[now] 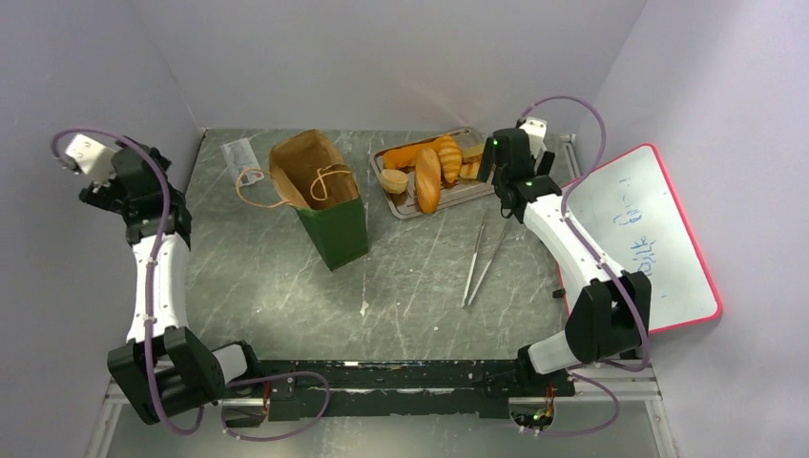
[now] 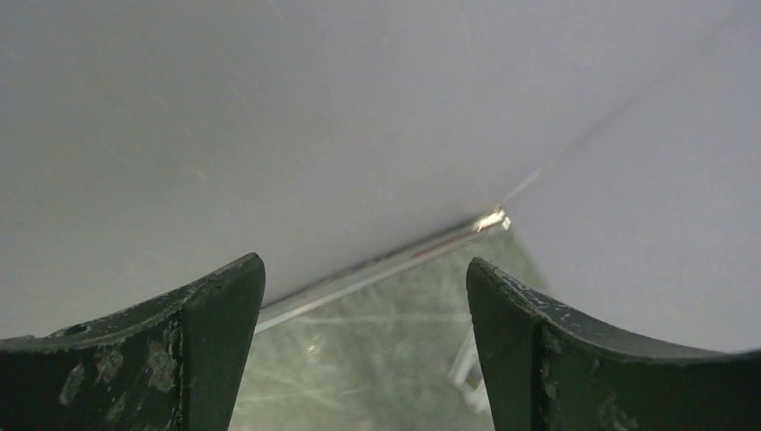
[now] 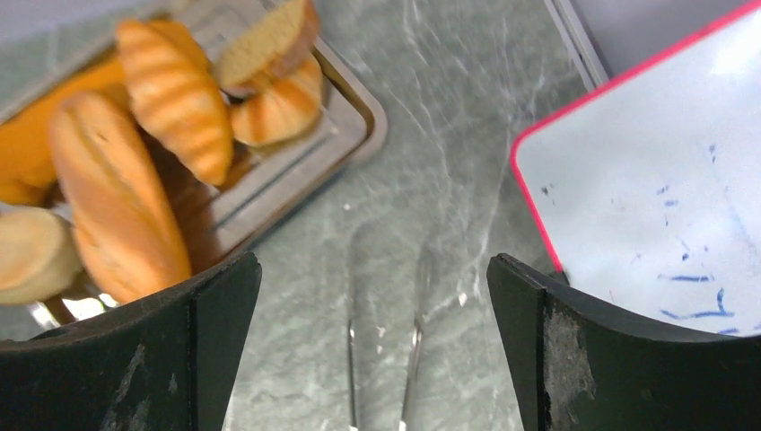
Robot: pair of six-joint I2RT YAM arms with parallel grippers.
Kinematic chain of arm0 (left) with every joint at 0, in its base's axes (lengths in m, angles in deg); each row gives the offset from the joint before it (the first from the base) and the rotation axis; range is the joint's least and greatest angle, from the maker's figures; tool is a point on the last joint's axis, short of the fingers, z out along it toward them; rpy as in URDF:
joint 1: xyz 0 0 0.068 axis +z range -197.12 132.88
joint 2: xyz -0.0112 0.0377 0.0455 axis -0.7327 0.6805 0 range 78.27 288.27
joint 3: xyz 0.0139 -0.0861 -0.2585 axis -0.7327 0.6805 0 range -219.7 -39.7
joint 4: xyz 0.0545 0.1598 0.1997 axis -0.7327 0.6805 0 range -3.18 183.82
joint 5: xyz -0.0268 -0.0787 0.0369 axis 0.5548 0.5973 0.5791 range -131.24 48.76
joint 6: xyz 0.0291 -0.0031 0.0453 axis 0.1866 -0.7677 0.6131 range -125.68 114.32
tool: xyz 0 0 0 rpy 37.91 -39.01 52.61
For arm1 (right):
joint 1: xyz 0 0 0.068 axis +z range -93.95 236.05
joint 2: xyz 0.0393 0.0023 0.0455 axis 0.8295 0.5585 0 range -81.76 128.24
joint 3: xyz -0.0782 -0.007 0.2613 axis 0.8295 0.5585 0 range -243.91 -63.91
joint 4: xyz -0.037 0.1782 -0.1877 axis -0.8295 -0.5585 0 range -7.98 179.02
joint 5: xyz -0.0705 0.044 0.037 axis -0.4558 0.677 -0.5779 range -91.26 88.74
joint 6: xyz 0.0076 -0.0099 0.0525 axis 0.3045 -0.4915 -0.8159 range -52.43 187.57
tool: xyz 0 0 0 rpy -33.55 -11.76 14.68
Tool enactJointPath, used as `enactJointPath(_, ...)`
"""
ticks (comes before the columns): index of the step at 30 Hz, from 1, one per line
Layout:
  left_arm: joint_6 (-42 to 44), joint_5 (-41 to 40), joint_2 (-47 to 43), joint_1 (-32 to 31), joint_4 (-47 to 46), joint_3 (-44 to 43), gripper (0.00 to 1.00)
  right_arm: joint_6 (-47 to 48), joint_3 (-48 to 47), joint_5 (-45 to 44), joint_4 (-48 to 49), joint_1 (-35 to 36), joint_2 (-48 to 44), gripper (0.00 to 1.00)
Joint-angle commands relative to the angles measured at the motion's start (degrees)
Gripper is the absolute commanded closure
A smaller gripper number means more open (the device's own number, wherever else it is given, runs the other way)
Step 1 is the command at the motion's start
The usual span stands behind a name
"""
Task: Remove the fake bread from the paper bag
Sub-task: Reset both arms
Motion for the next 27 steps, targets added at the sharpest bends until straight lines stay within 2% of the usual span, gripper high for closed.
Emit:
enactJointPath(1, 15.61, 10.06, -0.53, 0.01, -17.81, 8.87, 0.22, -1.70, 4.87, -0.32, 3.58, -0.67, -1.98, 0.00)
enactJointPath(4, 17.86, 15.80, -1.46, 0.01, -20.08, 15.15, 0.23, -4.08, 8.04, -0.02, 4.21, -0.69, -3.40, 0.00)
enactJointPath(8, 17.58, 21.53, -5.43, 0.03, -28.19, 27.16, 0.24, -5.69, 11.83, 1.36, 6.72, -0.69, -7.12, 0.00)
enactJointPath(11, 17.76, 24.18, -6.75, -0.03, -31.08, 31.75, 0.25, -5.29, 13.81, 1.73, 7.79, -0.55, -8.72, 0.00)
enactJointPath(16, 17.26, 27.08, -8.26, -0.01, -33.28, 36.17, 0.26, -6.02, 14.98, 0.06, 7.57, -0.06, -9.05, 0.00)
enactJointPath(27, 17.86, 29.17, -8.29, -0.30, -35.60, 37.46, 0.26, -5.38, 16.32, -4.05, 8.94, 0.37, -11.52, 0.00)
